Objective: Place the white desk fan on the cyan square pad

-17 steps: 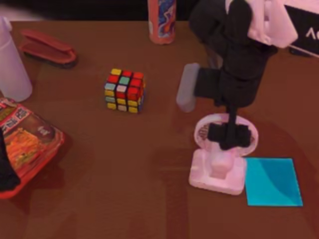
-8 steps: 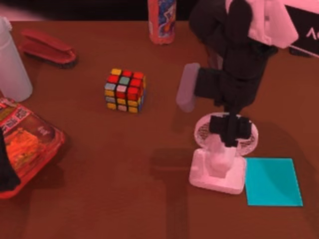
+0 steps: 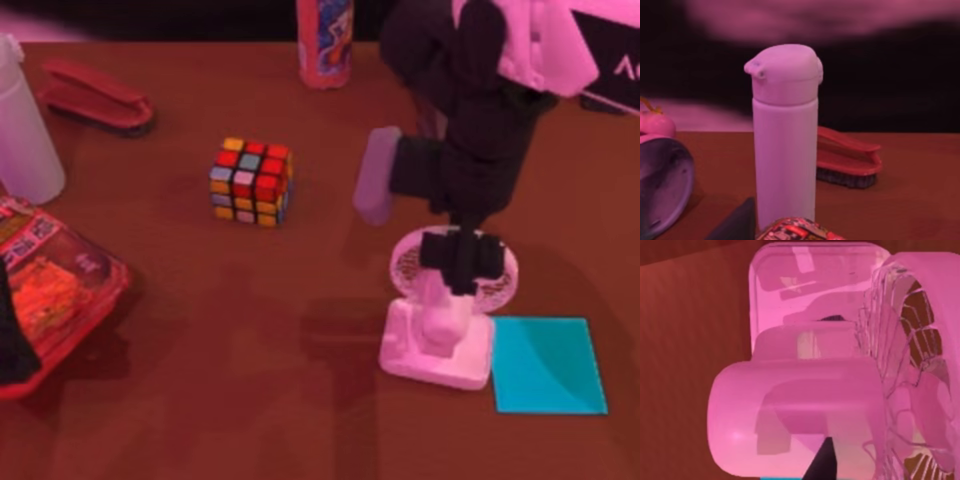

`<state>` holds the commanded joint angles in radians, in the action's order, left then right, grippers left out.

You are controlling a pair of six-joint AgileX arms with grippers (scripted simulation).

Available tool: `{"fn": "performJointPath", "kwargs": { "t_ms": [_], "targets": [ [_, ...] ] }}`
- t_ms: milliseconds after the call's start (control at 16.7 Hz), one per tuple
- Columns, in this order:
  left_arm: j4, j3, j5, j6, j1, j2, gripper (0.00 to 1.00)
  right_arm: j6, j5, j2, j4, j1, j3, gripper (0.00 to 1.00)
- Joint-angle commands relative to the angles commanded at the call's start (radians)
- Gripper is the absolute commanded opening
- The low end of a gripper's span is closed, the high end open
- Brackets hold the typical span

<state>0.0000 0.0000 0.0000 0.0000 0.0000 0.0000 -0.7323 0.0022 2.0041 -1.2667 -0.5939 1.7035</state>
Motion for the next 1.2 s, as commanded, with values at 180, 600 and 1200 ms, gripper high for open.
{"fn": "performJointPath", "kwargs": {
  "t_ms": [180, 600, 1200],
  "targets": [
    [0.000, 0.000, 0.000, 0.000, 0.000, 0.000, 1.00, -0.001, 0.000, 0.004, -0.042, -0.002, 0.042, 0.00],
    [0.000, 0.000, 0.000, 0.000, 0.000, 0.000, 1.00, -0.002, 0.000, 0.008, -0.202, -0.008, 0.210, 0.00],
    [0.000, 0.000, 0.000, 0.000, 0.000, 0.000, 1.00, 0.268, 0.024, -0.001, -0.186, 0.002, 0.143, 0.00]
  ]
}}
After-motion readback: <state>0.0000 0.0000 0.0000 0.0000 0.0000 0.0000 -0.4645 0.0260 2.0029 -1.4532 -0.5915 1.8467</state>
